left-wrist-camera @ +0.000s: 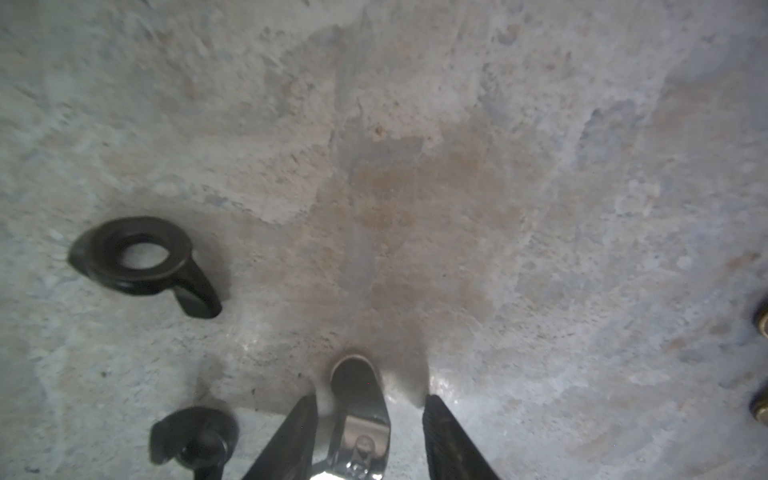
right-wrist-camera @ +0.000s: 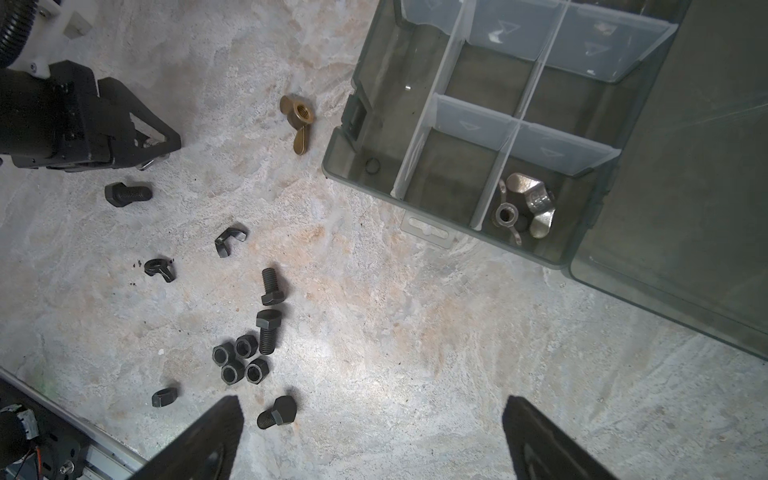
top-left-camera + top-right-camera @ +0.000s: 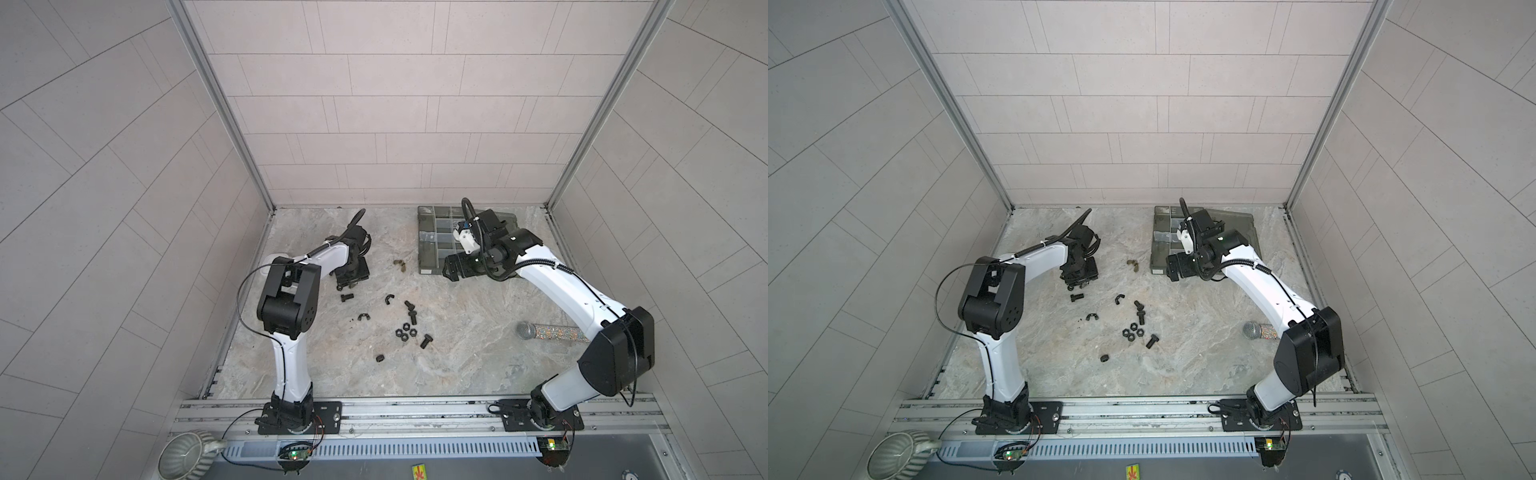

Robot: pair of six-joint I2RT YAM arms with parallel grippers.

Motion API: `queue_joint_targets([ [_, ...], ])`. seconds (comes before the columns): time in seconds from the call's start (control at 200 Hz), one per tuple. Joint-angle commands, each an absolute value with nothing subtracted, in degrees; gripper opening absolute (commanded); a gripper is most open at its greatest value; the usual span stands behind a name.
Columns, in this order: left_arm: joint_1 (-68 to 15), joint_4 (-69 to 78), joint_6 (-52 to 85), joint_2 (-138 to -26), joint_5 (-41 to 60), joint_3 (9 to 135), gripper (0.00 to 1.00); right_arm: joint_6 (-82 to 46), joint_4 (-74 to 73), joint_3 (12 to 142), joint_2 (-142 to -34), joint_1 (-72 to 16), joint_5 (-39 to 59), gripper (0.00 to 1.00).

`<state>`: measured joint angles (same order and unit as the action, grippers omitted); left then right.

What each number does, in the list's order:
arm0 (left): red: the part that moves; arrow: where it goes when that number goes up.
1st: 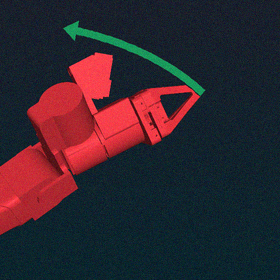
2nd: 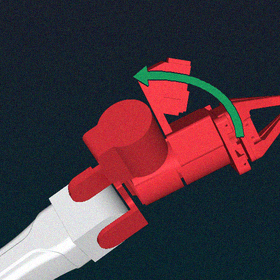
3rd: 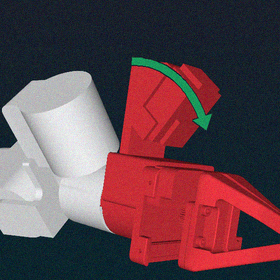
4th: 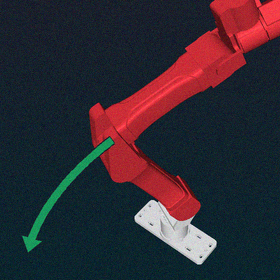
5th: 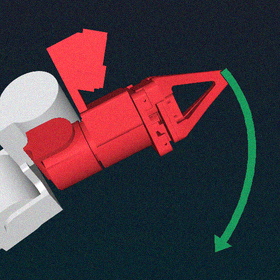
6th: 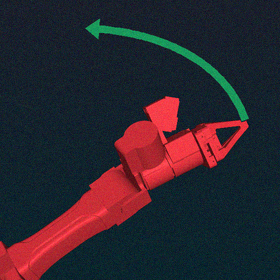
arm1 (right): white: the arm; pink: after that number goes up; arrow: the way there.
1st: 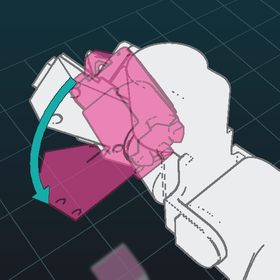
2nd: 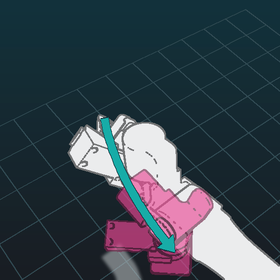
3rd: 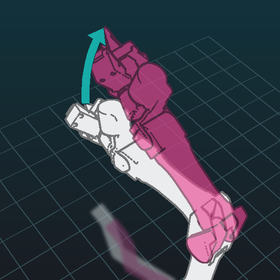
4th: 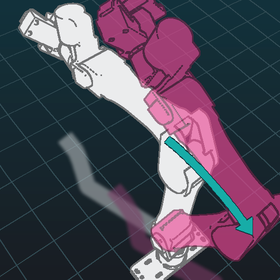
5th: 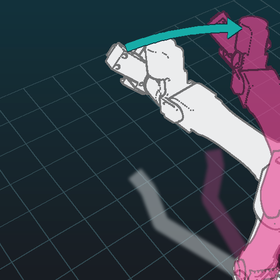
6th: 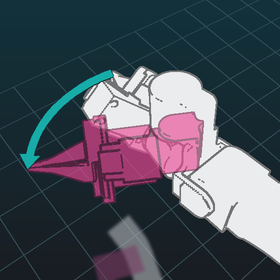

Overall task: Sort the screws and nuts into containers
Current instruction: 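Lower the left gripper onto the silver wing nut and close on it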

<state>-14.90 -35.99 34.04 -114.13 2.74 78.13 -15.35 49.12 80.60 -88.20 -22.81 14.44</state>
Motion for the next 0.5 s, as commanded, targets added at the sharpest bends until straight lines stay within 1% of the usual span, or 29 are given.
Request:
queue_joint_targets([
  [0.0,-14.6,-38.01,32.97,-115.74,2.84,79.7,0.43,-15.89,49.77,81.21,-88.42,-22.5,14.5,0.99],
  [0.09,-14.59,-38.72,32.62,-116.23,3.15,80.24,0.35,-15.89,50.01,81.21,-88.42,-22.43,14.51,0.99],
  [0.27,-14.64,-39.68,31.87,-115.69,3.84,80.16,0.25,-16.78,50.58,81.06,-87.99,-22.41,13.94,0.99],
  [0.395,-14.68,-40.29,31.31,-115.06,4.28,80.11,0.15,-17.38,50.64,80.29,-87.3,-22.32,13.45,0.99],
  [0.495,-14.98,-41.03,30.73,-114.48,4.87,80.7,0.13,-17.86,50.69,79.65,-86.51,-22.24,13.47,0.99],
])
